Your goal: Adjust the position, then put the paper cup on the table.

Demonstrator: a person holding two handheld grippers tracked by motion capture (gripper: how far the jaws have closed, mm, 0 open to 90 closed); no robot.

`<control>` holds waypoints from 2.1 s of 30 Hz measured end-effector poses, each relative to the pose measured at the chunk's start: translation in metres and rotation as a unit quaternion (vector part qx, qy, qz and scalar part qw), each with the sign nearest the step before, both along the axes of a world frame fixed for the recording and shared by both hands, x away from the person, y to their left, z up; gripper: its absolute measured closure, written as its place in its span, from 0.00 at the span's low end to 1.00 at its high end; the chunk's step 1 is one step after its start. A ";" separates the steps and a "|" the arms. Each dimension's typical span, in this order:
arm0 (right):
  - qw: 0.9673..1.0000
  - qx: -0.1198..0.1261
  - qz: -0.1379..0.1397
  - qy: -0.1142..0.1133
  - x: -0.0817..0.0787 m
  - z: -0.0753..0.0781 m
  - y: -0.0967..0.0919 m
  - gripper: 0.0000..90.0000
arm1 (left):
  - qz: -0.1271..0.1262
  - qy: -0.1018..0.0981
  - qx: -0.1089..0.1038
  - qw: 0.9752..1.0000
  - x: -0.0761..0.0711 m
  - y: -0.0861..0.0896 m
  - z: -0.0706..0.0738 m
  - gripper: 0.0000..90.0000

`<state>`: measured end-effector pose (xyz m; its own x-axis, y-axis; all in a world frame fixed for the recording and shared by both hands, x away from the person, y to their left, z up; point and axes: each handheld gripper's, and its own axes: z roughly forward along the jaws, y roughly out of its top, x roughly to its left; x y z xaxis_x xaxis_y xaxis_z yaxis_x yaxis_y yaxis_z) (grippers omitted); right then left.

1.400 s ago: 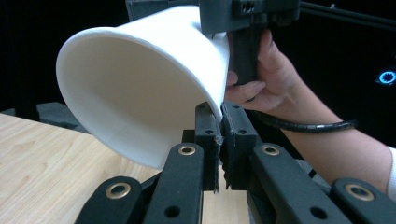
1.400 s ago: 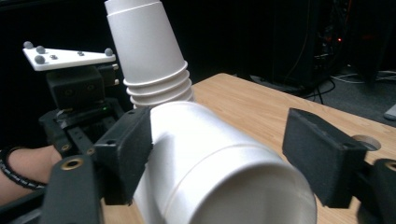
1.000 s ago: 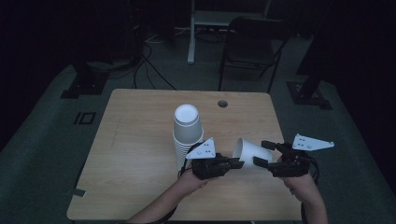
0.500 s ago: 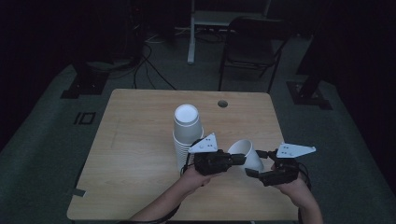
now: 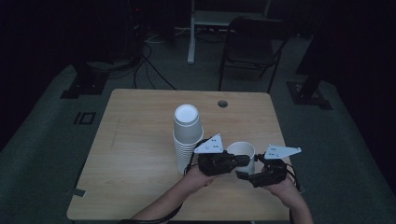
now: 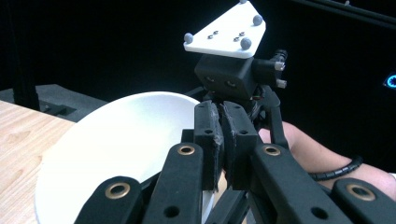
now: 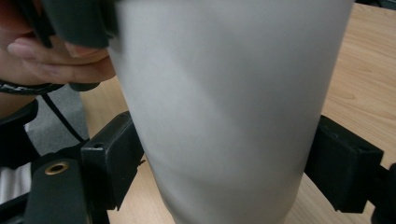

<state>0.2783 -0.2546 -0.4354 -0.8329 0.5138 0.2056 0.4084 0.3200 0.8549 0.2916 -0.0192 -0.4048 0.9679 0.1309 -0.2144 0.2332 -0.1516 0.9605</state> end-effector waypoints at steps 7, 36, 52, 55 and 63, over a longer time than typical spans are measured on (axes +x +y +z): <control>1.000 0.016 -0.013 -0.010 -0.001 -0.001 0.003 0.21 | 0.008 -0.013 0.000 1.000 0.000 0.000 0.004 0.95; 0.981 0.063 -0.163 -0.083 0.013 -0.002 -0.031 0.21 | 0.124 -0.075 0.048 0.988 -0.034 0.029 0.005 0.16; 0.979 0.056 -0.185 -0.069 0.044 -0.026 -0.023 0.21 | 0.181 -0.062 0.079 0.978 -0.047 0.082 -0.016 0.10; 0.978 0.059 -0.189 -0.068 0.050 -0.030 -0.022 0.21 | 0.189 -0.052 0.087 0.977 -0.047 0.092 -0.023 0.10; 0.977 0.055 -0.197 -0.061 0.066 -0.038 -0.017 0.21 | 0.191 -0.045 0.093 0.976 -0.053 0.112 -0.037 0.10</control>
<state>0.3442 -0.2713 -0.4737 -0.5961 0.7804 0.1886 0.3744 0.0624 0.9252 0.2383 0.0931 -0.4418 0.8543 0.5151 -0.0693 0.2231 -0.2431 0.9440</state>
